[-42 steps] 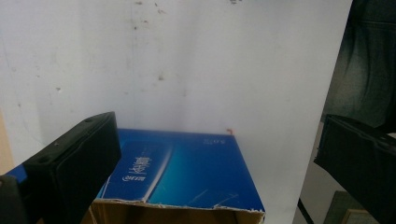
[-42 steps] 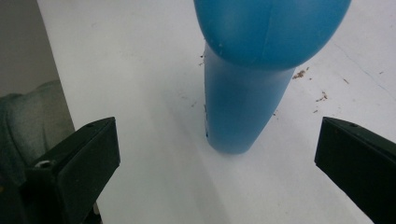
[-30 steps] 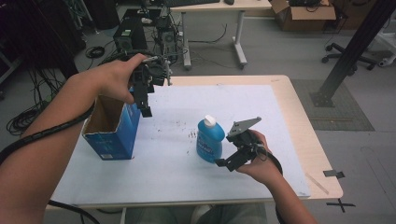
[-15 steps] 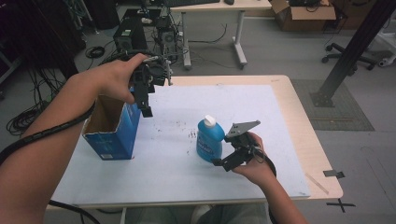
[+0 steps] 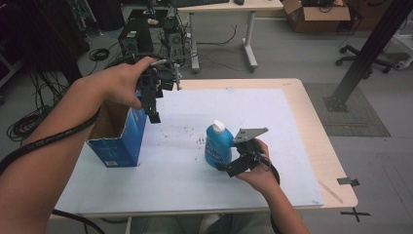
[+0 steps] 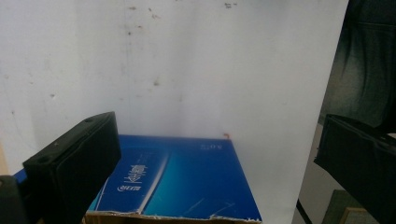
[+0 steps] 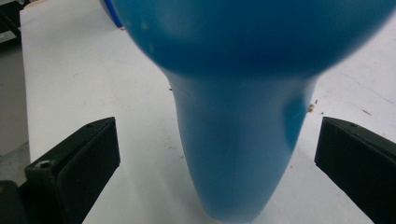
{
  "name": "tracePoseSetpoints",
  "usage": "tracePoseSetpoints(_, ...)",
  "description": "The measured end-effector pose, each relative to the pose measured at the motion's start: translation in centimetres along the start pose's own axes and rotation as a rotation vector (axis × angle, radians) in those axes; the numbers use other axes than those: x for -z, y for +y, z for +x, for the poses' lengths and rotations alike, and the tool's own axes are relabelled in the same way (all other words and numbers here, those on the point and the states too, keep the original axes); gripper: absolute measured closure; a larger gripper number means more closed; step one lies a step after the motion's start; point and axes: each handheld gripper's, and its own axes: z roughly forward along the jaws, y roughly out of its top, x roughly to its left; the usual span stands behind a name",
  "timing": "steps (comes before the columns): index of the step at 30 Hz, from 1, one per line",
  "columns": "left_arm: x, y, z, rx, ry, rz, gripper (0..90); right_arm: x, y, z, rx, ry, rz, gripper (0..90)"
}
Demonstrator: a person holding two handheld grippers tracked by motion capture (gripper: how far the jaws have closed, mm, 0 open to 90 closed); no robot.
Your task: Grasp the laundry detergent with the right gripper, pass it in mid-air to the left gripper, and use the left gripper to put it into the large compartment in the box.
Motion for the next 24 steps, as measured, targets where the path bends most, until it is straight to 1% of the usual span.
tracePoseSetpoints(2,0.0,0.0,0.0,0.000,0.000,0.000,0.1,-0.1,0.0,0.0,-0.001,-0.001,-0.005,0.0)
tracePoseSetpoints(3,0.0,0.0,0.0,0.000,-0.001,0.002,0.2,-0.2,0.0,0.1,-0.005,-0.005,-0.020,0.1)
tracePoseSetpoints(5,0.0,-0.1,0.0,0.000,-0.001,0.000,0.1,-0.4,0.0,0.1,-0.008,-0.002,-0.028,0.2)
tracePoseSetpoints(10,0.0,-0.3,0.1,0.001,-0.002,-0.002,0.1,-0.8,-0.3,0.0,-0.011,-0.028,-0.044,0.2)
tracePoseSetpoints(14,0.0,-0.6,0.1,0.003,-0.003,-0.008,0.1,-1.0,-0.5,-0.2,-0.030,-0.045,-0.058,0.3)
tracePoseSetpoints(16,0.0,-0.6,0.1,0.005,-0.003,-0.009,0.2,-1.0,-0.6,-0.3,-0.032,-0.049,-0.065,0.3)
tracePoseSetpoints(17,0.0,-0.8,0.2,0.008,-0.002,-0.014,0.1,-1.0,-0.6,-0.3,-0.034,-0.059,-0.075,0.3)
tracePoseSetpoints(21,-0.1,-0.9,0.2,0.008,-0.002,-0.014,0.2,-1.1,-0.6,-0.3,-0.035,-0.065,-0.094,0.4)
tracePoseSetpoints(24,0.0,-1.0,0.2,0.008,-0.001,-0.017,0.2,-1.3,-0.7,-0.2,-0.030,-0.081,-0.109,1.0)
